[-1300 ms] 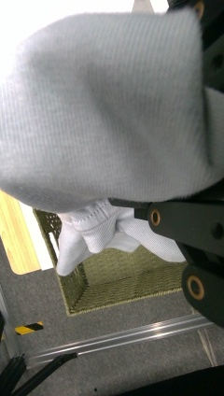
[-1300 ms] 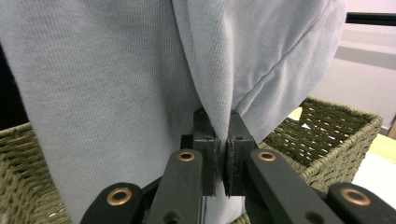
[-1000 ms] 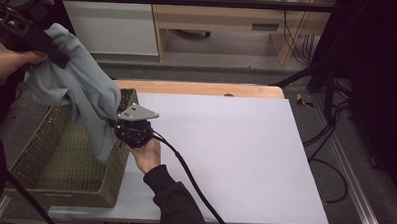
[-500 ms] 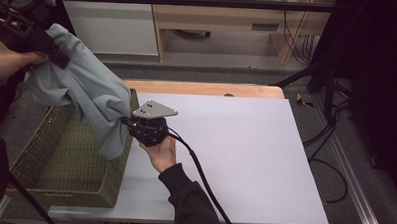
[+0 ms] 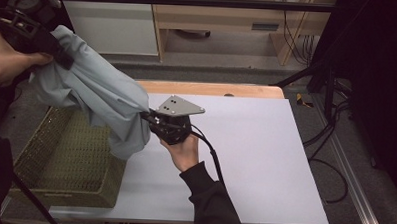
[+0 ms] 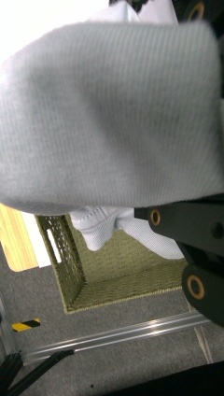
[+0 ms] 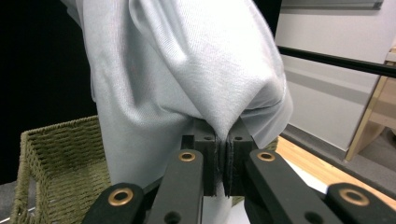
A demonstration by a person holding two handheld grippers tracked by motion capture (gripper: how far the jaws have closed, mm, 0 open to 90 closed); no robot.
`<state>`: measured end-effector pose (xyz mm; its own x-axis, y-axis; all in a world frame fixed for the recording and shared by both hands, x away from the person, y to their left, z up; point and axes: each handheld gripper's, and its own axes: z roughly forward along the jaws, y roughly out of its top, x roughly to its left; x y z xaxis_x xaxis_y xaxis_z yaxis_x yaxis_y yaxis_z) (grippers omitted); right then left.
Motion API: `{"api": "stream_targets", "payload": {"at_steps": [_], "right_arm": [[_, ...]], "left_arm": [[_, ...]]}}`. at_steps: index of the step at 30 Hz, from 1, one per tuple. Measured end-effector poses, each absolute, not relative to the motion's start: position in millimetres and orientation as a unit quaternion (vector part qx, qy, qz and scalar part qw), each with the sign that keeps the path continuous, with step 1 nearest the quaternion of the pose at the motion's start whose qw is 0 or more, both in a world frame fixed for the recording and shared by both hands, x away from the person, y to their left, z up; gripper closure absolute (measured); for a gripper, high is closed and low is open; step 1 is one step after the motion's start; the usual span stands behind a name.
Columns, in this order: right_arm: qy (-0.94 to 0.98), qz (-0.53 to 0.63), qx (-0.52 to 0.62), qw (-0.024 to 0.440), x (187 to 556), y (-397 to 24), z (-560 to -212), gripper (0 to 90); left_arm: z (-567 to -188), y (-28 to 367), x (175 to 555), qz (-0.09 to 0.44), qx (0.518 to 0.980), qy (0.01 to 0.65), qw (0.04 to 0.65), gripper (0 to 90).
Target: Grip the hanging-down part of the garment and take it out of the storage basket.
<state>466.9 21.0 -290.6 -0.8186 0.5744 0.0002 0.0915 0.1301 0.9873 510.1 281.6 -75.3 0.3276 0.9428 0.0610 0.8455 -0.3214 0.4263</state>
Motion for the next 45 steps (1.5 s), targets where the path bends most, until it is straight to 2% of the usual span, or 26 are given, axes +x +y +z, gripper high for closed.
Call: {"api": "stream_targets", "payload": {"at_steps": [21, 31, 33, 35, 37, 38, 39, 40, 41, 44, 45], "right_arm": [[0.712, 0.622, 0.227, 0.232, 455.4, -11.0, -274.3, 86.7], [0.726, 0.613, 0.242, 0.197, 463.3, 1.6, -310.6, 84.2], [0.725, 0.613, 0.247, 0.195, 464.8, 5.8, -319.6, 81.4], [0.729, 0.607, 0.248, 0.193, 465.9, 11.6, -328.8, 69.4], [0.724, 0.612, 0.248, 0.197, 464.6, 13.9, -332.6, 53.2], [0.724, 0.612, 0.248, 0.197, 464.6, 13.9, -332.6, 53.2], [0.721, 0.613, 0.251, 0.202, 464.0, 13.8, -333.5, 43.7], [0.709, 0.622, 0.265, 0.202, 462.6, 12.4, -333.8, 27.2], [0.702, 0.627, 0.273, 0.199, 461.8, 10.8, -333.3, 20.5], [0.692, 0.633, 0.282, 0.2, 461.3, 2.5, -332.5, 12.2], [0.692, 0.633, 0.282, 0.2, 461.3, 2.5, -332.5, 12.2]], "left_arm": [[-73.4, 261.8, 510.8, 0.149, 0.81, 0.542, 0.164, 77.8], [-70.6, 246.6, 506.6, 0.149, 0.821, 0.525, 0.17, 77.8], [-71.1, 243.8, 506.5, 0.149, 0.823, 0.522, 0.168, 77.8], [-71.8, 241.2, 506.7, 0.149, 0.824, 0.52, 0.168, 77.8], [-72.0, 240.7, 506.7, 0.149, 0.825, 0.519, 0.167, 77.8], [-72.3, 240.4, 506.7, 0.148, 0.826, 0.517, 0.168, 77.8], [-72.7, 240.0, 506.6, 0.148, 0.826, 0.517, 0.167, 77.8], [-73.2, 239.5, 506.3, 0.15, 0.827, 0.516, 0.165, 77.8], [-73.1, 239.7, 506.1, 0.149, 0.827, 0.516, 0.165, 77.8], [-73.0, 240.3, 506.0, 0.151, 0.827, 0.517, 0.163, 77.8], [-73.1, 240.7, 506.0, 0.15, 0.826, 0.518, 0.164, 77.8]]}}
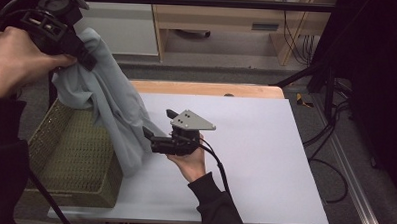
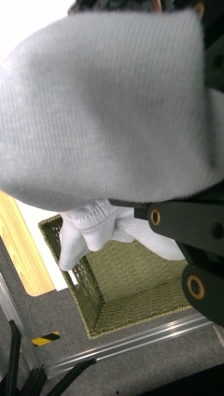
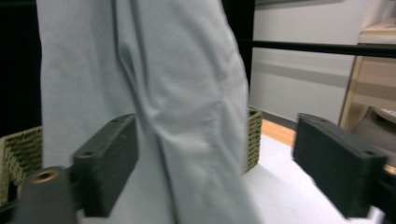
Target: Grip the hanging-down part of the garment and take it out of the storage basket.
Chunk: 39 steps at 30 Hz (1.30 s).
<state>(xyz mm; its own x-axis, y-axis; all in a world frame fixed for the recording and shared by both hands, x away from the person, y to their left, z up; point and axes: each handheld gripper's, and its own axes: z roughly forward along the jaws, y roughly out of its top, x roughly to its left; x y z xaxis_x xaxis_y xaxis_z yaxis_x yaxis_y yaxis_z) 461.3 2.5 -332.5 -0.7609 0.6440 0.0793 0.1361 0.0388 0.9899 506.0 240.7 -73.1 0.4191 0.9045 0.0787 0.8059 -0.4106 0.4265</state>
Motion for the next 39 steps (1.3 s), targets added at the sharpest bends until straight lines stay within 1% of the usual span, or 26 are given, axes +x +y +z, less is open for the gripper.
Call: {"api": "stream_targets", "payload": {"at_steps": [2, 12, 15, 19, 23, 39], "right_arm": [[0.685, 0.638, 0.29, 0.2, 460.5, -6.6, -332.3, 9.8], [0.675, 0.646, 0.293, 0.202, 453.8, -38.6, -338.4, 7.0], [0.673, 0.642, 0.3, 0.21, 449.6, -53.7, -342.8, 5.6], [0.671, 0.642, 0.306, 0.21, 445.7, -70.6, -347.3, 4.8], [0.665, 0.641, 0.314, 0.222, 441.8, -87.1, -350.3, 4.0], [0.656, 0.631, 0.334, 0.246, 423.2, -133.5, -364.2, 2.1]], "left_arm": [[-73.5, 241.3, 506.1, 0.153, 0.826, 0.519, 0.16, 77.8], [-75.5, 242.6, 507.7, 0.147, 0.825, 0.522, 0.158, 77.8], [-76.2, 242.8, 508.2, 0.146, 0.825, 0.523, 0.158, 77.8], [-75.9, 242.8, 507.7, 0.145, 0.825, 0.522, 0.158, 77.8], [-76.0, 242.7, 507.7, 0.143, 0.826, 0.521, 0.159, 77.8], [-77.9, 231.8, 509.0, 0.139, 0.835, 0.507, 0.16, 77.7]]}}
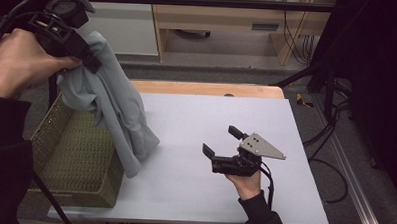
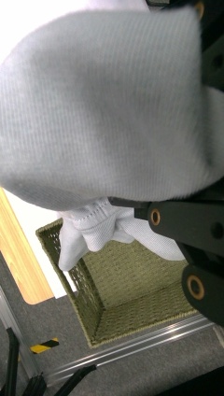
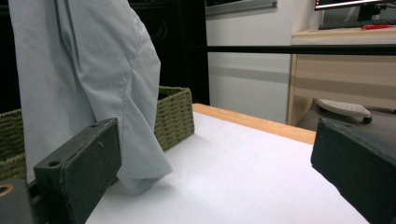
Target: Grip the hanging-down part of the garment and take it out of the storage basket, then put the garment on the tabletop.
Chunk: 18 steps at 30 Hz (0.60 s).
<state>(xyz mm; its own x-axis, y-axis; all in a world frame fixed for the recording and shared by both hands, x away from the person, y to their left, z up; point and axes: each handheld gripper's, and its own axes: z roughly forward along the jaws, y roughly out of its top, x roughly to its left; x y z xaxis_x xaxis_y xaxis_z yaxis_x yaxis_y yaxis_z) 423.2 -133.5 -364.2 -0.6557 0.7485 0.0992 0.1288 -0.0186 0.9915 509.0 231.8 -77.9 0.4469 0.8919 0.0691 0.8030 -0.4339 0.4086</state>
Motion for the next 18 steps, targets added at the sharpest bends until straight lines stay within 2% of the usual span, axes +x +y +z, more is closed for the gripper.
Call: {"api": "stream_targets", "payload": {"at_steps": [18], "right_arm": [[0.654, 0.614, 0.35, 0.268, 401.4, -174.5, -381.6, 1.0]], "left_arm": [[-77.4, 226.5, 507.7, 0.14, 0.839, 0.499, 0.166, 77.8]]}}
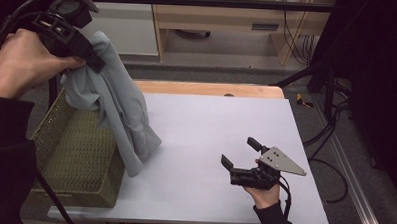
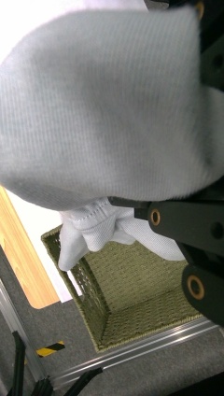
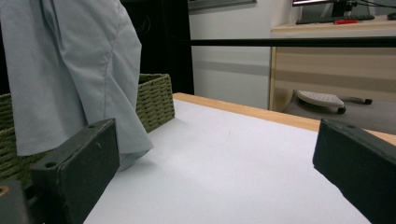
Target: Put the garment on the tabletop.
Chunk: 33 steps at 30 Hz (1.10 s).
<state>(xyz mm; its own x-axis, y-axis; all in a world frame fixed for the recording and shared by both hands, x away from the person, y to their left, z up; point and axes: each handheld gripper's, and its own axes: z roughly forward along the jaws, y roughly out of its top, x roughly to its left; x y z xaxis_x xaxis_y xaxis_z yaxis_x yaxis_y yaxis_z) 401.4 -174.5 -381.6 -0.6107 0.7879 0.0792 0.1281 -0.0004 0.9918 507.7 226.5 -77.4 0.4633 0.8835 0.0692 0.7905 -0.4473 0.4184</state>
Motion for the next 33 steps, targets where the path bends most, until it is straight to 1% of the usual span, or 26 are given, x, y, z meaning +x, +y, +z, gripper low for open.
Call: {"api": "stream_targets", "payload": {"at_steps": [9, 15, 16, 17, 18, 33], "right_arm": [[0.648, 0.612, 0.366, 0.268, 396.6, -186.5, -386.5, 1.0], [0.649, 0.606, 0.371, 0.271, 393.6, -193.8, -391.9, 1.0], [0.65, 0.605, 0.376, 0.264, 391.9, -194.1, -391.6, 1.0], [0.649, 0.605, 0.373, 0.272, 392.6, -194.5, -392.5, 1.0], [0.648, 0.605, 0.373, 0.272, 392.2, -194.9, -392.8, 1.0], [0.654, 0.594, 0.373, 0.282, 391.3, -197.9, -398.7, 1.0]], "left_arm": [[-76.5, 217.6, 507.1, 0.143, 0.845, 0.486, 0.172, 77.8], [-77.5, 203.3, 505.5, 0.148, 0.852, 0.467, 0.185, 77.8], [-77.8, 201.4, 505.9, 0.15, 0.856, 0.458, 0.185, 77.8], [-78.4, 198.6, 505.6, 0.151, 0.857, 0.455, 0.186, 77.7], [-78.6, 196.1, 505.1, 0.144, 0.859, 0.455, 0.185, 77.8], [-84.4, 163.0, 506.2, 0.138, 0.88, 0.412, 0.191, 77.7]]}}
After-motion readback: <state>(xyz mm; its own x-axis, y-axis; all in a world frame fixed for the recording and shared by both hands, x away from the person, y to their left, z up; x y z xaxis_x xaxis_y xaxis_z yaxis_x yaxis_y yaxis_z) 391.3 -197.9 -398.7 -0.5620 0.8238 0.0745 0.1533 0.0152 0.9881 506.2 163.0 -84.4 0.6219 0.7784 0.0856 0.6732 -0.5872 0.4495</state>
